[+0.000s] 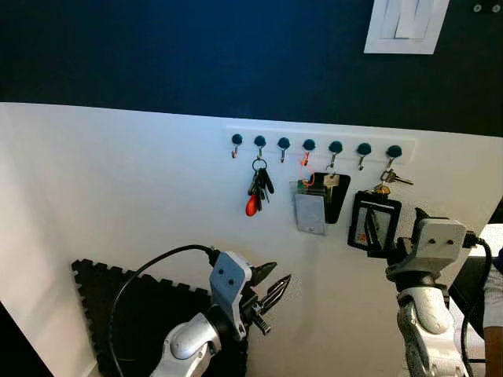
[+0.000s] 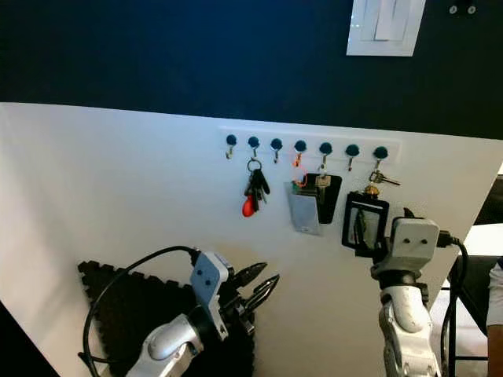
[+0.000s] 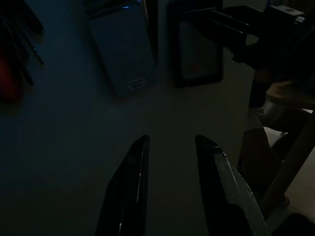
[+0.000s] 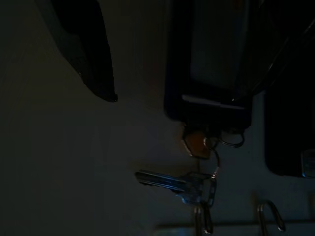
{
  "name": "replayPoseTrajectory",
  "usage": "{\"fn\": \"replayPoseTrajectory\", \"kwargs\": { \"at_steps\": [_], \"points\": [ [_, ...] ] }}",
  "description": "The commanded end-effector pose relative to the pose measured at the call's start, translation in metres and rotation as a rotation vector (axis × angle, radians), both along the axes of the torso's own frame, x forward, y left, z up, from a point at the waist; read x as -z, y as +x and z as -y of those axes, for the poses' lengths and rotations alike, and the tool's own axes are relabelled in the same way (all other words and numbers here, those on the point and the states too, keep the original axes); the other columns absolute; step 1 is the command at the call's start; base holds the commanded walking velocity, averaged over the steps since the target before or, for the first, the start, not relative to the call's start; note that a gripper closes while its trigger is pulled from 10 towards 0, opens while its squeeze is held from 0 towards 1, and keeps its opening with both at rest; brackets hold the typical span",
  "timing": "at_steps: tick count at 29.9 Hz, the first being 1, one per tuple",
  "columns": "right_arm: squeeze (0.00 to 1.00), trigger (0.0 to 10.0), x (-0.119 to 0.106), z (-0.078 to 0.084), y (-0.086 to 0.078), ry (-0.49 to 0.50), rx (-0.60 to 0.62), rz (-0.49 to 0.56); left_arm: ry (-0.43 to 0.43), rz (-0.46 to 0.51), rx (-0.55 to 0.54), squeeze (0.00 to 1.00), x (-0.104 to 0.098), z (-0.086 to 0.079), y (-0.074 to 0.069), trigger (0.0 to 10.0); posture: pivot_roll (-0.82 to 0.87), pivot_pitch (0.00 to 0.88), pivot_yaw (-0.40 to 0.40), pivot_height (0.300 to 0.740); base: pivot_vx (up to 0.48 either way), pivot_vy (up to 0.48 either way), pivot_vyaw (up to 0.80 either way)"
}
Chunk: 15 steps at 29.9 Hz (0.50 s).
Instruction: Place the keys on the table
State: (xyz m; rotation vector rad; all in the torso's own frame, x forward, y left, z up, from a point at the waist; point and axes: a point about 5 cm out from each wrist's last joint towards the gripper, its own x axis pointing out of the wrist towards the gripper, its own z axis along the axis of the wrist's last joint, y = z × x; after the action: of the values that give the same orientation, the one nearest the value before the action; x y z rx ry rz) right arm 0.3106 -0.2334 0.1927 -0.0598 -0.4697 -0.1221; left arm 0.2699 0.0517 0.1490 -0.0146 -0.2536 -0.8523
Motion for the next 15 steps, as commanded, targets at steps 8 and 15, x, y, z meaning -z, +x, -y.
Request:
{"fn": "replayPoseTrajectory", "kwargs": {
  "at_steps": [8, 15],
  "points": [
    [0.0, 10.0, 0.005, 0.0, 0.002, 0.052, -0.049, -0.039, -0.011, -0.006, -0.006, 0.0, -0.001, 0.0, -0.001, 10.0, 0.01, 0.035, 0.021, 0.74, 0.0, 0.0, 0.0],
    [0.0, 10.0, 0.02, -0.018, -0.001, 0.086, -0.103, -0.083, -0.005, -0.004, -0.01, 0.0, -0.002, 0.0, 0.0, 10.0, 0.02, 0.037, 0.018, 0.74, 0.0, 0.0, 0.0]
  ]
}}
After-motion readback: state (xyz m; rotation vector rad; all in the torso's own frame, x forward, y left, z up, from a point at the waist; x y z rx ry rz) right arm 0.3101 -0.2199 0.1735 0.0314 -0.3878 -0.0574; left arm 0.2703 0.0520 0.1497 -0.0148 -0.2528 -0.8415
